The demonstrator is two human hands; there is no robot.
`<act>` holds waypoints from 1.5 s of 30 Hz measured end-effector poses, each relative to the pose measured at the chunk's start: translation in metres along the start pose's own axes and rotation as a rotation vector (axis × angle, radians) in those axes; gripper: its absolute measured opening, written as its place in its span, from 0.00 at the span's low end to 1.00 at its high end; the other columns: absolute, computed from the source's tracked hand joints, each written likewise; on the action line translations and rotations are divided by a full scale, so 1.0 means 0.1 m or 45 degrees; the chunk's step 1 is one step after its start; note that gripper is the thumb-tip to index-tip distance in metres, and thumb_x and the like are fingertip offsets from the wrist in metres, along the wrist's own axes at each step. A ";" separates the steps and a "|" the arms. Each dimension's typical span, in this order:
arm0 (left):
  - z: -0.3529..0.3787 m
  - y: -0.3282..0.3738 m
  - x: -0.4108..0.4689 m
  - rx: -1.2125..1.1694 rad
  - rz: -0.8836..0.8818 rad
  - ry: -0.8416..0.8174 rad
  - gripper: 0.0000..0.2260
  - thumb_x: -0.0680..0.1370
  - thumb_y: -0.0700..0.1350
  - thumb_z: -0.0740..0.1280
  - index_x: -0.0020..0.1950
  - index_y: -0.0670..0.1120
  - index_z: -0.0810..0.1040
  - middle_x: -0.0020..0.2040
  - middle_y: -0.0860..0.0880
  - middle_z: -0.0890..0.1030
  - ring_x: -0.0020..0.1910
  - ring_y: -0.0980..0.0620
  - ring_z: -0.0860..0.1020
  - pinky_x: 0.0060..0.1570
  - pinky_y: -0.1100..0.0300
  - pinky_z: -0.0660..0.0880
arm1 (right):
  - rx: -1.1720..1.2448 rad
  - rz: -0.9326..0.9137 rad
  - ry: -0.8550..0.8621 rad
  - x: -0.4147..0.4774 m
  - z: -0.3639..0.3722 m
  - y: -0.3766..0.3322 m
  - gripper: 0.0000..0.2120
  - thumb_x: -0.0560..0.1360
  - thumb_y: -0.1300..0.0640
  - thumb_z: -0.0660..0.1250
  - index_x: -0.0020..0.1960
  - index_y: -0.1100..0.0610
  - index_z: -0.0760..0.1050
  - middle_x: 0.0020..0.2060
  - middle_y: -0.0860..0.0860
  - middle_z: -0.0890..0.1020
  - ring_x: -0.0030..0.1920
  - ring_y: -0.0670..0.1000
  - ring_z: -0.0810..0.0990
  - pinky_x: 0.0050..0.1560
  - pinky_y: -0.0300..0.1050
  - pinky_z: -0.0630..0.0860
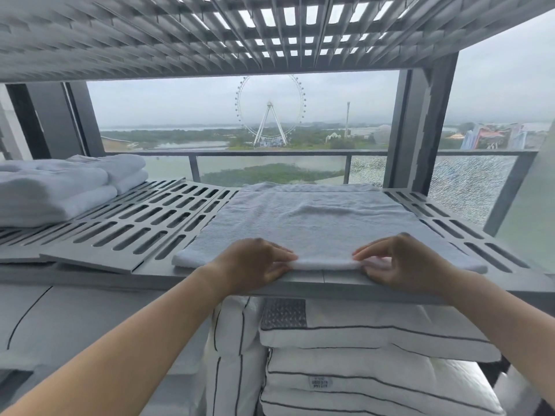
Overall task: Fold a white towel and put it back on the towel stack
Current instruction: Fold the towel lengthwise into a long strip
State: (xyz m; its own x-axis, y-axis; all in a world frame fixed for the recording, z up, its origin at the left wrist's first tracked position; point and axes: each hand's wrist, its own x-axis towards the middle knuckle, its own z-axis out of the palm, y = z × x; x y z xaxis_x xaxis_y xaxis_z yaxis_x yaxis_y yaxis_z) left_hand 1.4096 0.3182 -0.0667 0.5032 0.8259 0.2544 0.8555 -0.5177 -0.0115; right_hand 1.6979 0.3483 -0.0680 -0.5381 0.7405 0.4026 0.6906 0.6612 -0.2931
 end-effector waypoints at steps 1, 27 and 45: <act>-0.02 0.01 0.02 0.061 0.009 -0.044 0.17 0.78 0.46 0.60 0.67 0.54 0.72 0.66 0.57 0.74 0.62 0.54 0.74 0.58 0.55 0.73 | -0.030 0.012 -0.001 0.01 0.00 -0.01 0.11 0.67 0.58 0.72 0.49 0.51 0.83 0.48 0.44 0.84 0.49 0.39 0.80 0.53 0.34 0.74; 0.06 -1.17 1.76 0.229 -0.457 0.130 0.14 0.71 0.34 0.56 0.46 0.52 0.74 0.48 0.44 0.79 0.50 0.41 0.77 0.41 0.58 0.66 | -0.599 0.115 -0.006 1.95 0.18 1.15 0.06 0.71 0.56 0.55 0.38 0.51 0.68 0.32 0.49 0.72 0.36 0.55 0.72 0.34 0.42 0.64; 0.57 -1.35 2.09 -0.136 -0.531 -0.059 0.15 0.76 0.63 0.55 0.48 0.52 0.69 0.51 0.48 0.79 0.48 0.49 0.75 0.49 0.54 0.72 | -0.122 0.241 -0.092 2.08 0.45 1.65 0.18 0.75 0.40 0.55 0.35 0.51 0.69 0.34 0.46 0.76 0.37 0.48 0.73 0.35 0.45 0.64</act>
State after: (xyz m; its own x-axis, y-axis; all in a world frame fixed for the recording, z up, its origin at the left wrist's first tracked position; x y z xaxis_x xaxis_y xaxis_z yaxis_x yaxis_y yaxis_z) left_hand 1.4060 0.5730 -0.0668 0.1240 0.9772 0.1722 0.9705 -0.1556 0.1842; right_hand 1.6780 0.6167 -0.0717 -0.4254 0.8594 0.2838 0.8234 0.4976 -0.2727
